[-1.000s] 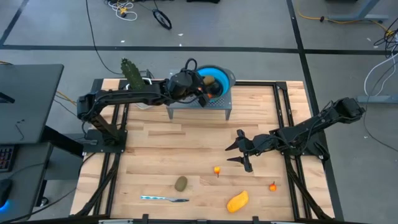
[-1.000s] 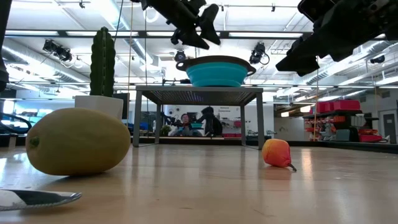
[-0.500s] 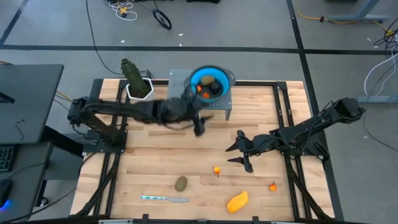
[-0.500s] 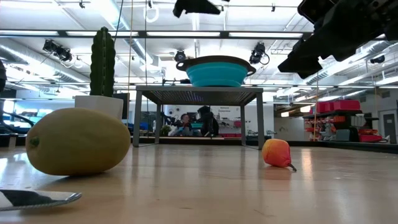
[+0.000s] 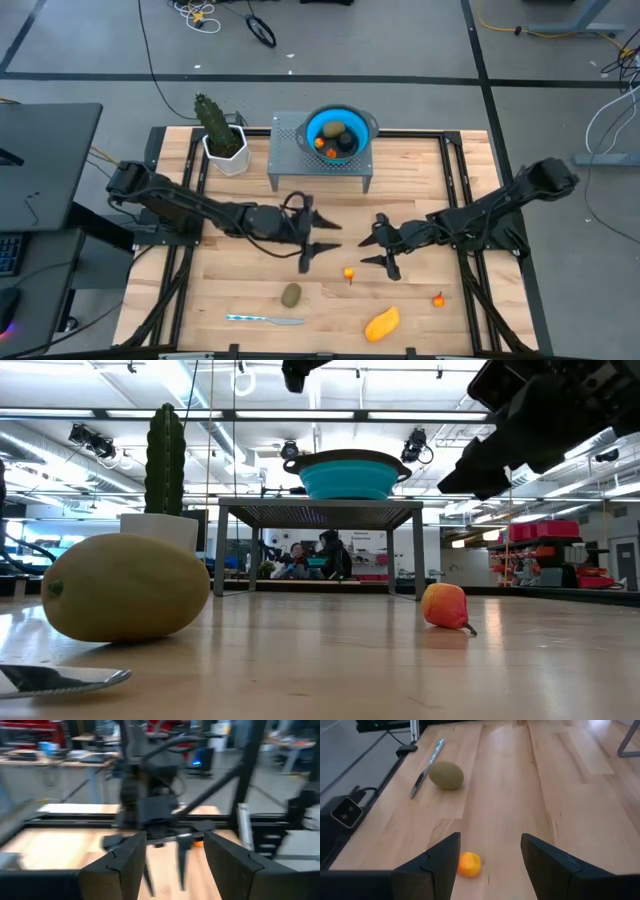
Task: Pick & Place Fruit
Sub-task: Put the orange peach in the blue strainer bowl on the shelf
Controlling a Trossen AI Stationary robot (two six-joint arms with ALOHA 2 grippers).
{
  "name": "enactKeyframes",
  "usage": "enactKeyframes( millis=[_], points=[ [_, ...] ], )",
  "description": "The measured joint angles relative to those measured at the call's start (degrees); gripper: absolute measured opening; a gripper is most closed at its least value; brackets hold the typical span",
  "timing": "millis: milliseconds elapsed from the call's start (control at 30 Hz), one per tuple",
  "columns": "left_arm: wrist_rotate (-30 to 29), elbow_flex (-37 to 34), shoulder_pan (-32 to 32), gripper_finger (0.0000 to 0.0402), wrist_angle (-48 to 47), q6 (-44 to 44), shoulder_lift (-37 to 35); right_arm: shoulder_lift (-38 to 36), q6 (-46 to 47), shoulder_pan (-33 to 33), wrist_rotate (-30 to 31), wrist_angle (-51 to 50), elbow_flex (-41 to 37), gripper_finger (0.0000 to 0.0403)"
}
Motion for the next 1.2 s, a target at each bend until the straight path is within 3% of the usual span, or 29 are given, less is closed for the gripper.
enactKeyframes(
  millis=[200,433,700,833,1033,1200],
  points=[
    [10.1,-4.9,-0.1,0.0205,6.9,0.0,-0.3,3.5,-0.5,0.0,0.4,2.0,0.0,0.0220],
    [10.3,-9.7,-1.0,0.0198,14.8,0.2,-0.3,6.4,-3.9,0.0,0.7,2.9,0.0,0.0220],
    [10.3,-14.9,-0.5,0.0188,22.4,1.8,-0.4,9.4,-2.5,-1.0,9.4,10.5,0.0,0.0220],
    [10.4,-14.9,2.5,0.0187,22.1,1.8,-1.1,10.0,-2.9,-2.0,7.3,13.4,0.0,0.0220],
    [16.6,-14.5,6.9,0.0187,22.1,-1.5,-3.5,10.6,-1.8,-1.1,6.5,13.4,0.0,0.0220],
    [16.5,-14.5,7.3,0.0187,17.4,-2.4,-8.2,12.9,-3.0,-0.2,6.4,15.1,0.2,0.0220]
  ],
)
